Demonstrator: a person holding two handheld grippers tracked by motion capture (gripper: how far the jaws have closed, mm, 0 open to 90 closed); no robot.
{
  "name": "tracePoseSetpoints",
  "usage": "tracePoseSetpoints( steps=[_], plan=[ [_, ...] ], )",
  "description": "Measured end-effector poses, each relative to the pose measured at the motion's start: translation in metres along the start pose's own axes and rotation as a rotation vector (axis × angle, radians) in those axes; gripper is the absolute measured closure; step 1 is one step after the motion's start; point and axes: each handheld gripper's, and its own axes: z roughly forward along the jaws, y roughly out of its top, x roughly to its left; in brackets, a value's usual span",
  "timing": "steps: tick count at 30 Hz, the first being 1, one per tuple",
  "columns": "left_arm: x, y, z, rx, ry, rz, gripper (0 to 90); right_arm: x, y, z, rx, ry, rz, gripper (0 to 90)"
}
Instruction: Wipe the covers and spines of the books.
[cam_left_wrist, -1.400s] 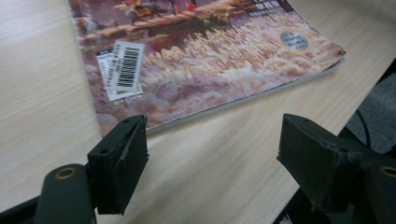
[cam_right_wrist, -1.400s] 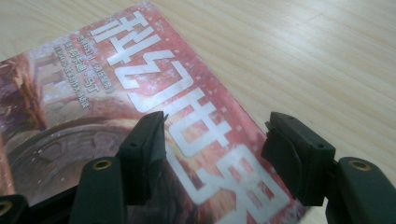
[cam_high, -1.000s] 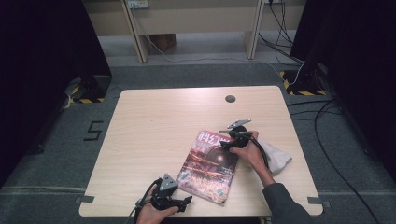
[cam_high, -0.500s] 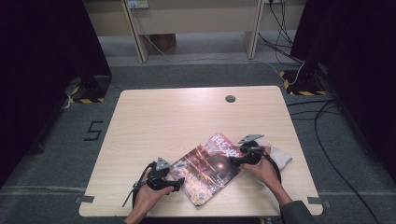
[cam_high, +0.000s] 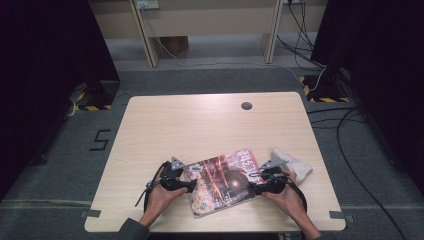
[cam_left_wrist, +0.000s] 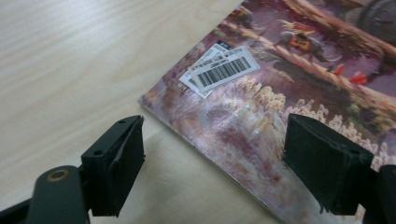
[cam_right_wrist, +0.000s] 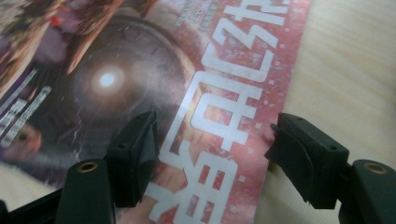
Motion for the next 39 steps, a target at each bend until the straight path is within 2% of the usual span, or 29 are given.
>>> tracePoseSetpoints(
  steps=[4,7,9,11,15,19,21,24,32,39],
  plan=[
    [0.006,0.007,0.005,-0.005,0.040,-0.004,19.8,0.009,-0.009,-0.006,0.005,0.030,-0.020,32.0],
    [0.005,0.008,0.005,-0.007,0.048,-0.014,20.9,0.012,-0.011,-0.009,0.007,0.039,-0.036,35.0],
    [0.003,0.006,0.003,-0.018,0.030,-0.023,25.7,0.008,-0.010,-0.010,0.001,0.040,-0.041,39.6],
    [-0.002,0.003,-0.002,-0.032,0.024,-0.028,21.2,0.004,-0.006,-0.010,-0.026,0.049,-0.041,41.6],
    [-0.022,-0.007,-0.014,-0.050,-0.016,0.014,21.0,0.000,0.012,-0.004,-0.069,0.070,-0.073,45.0],
    [-0.044,-0.023,-0.025,-0.038,-0.064,0.053,20.4,0.003,0.035,0.009,-0.077,0.079,-0.126,45.1],
    [-0.053,-0.030,-0.028,-0.043,-0.082,0.061,20.3,0.006,0.047,0.018,-0.084,0.082,-0.137,45.1],
    [-0.060,-0.038,-0.031,-0.041,-0.089,0.079,19.8,0.009,0.062,0.032,-0.072,0.088,-0.153,45.0],
    [-0.069,-0.041,-0.036,-0.044,-0.091,0.106,20.0,0.007,0.096,0.064,-0.066,0.125,-0.144,43.9],
    [-0.068,-0.042,-0.032,-0.038,-0.087,0.121,19.2,0.001,0.106,0.087,-0.032,0.153,-0.136,41.5]
  ],
)
